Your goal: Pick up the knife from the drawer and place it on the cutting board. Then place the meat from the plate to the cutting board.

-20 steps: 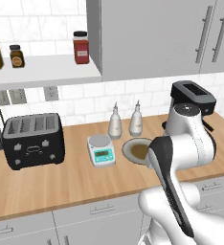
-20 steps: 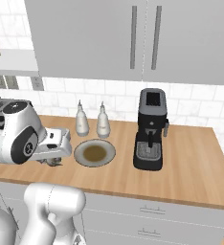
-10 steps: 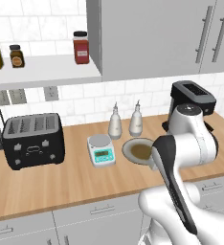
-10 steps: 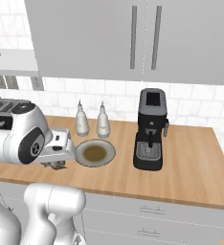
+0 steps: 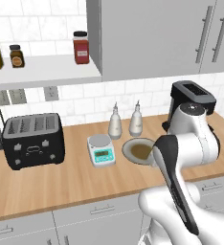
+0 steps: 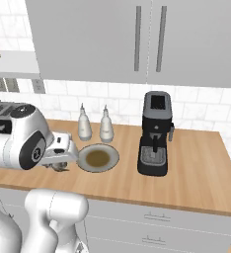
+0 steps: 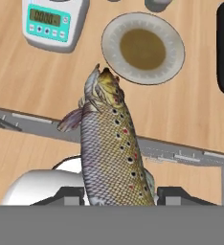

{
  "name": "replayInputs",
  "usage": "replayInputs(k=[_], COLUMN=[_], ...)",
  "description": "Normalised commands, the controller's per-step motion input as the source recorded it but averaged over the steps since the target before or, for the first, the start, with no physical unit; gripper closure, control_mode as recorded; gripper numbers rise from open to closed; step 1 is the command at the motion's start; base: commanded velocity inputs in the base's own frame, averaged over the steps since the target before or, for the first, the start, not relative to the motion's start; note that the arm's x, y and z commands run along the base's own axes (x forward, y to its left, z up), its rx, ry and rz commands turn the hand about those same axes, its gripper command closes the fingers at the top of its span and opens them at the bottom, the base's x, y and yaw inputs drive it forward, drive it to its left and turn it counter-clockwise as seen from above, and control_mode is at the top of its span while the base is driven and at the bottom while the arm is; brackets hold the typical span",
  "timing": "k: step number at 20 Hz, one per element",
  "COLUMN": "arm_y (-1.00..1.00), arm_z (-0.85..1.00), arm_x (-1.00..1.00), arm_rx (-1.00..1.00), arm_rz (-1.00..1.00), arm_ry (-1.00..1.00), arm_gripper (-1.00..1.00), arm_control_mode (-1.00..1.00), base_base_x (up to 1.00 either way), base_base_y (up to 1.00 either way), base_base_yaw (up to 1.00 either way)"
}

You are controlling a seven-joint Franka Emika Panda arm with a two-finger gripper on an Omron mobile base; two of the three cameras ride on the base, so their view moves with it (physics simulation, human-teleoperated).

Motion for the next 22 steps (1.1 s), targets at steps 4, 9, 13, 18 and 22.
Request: replayInputs(k=[4, 9, 13, 18, 22], arm_y=[0.00, 0.00, 0.00, 0.00, 0.00], arm_z=[0.00, 0.00, 0.00, 0.00, 0.00], arm_x=[0.00, 0.00, 0.00, 0.00, 0.00], arm_rx=[0.00, 0.00, 0.00, 0.00, 0.00], arm_rz=[0.00, 0.00, 0.00, 0.00, 0.00], arm_ry=[0.00, 0.00, 0.00, 0.00, 0.00], arm_gripper=[1.00, 1.00, 1.00, 1.00, 1.00], arm_control_mode=[1.00, 1.00, 1.00, 1.00, 1.00], base_base_x=[-0.42, -0.52, -0.26, -0.15, 0.00], base_base_y=[0.23, 0.65, 0.94, 0.96, 0.98], base_base_yaw=[0.45, 0.79, 0.92, 0.91, 0.82])
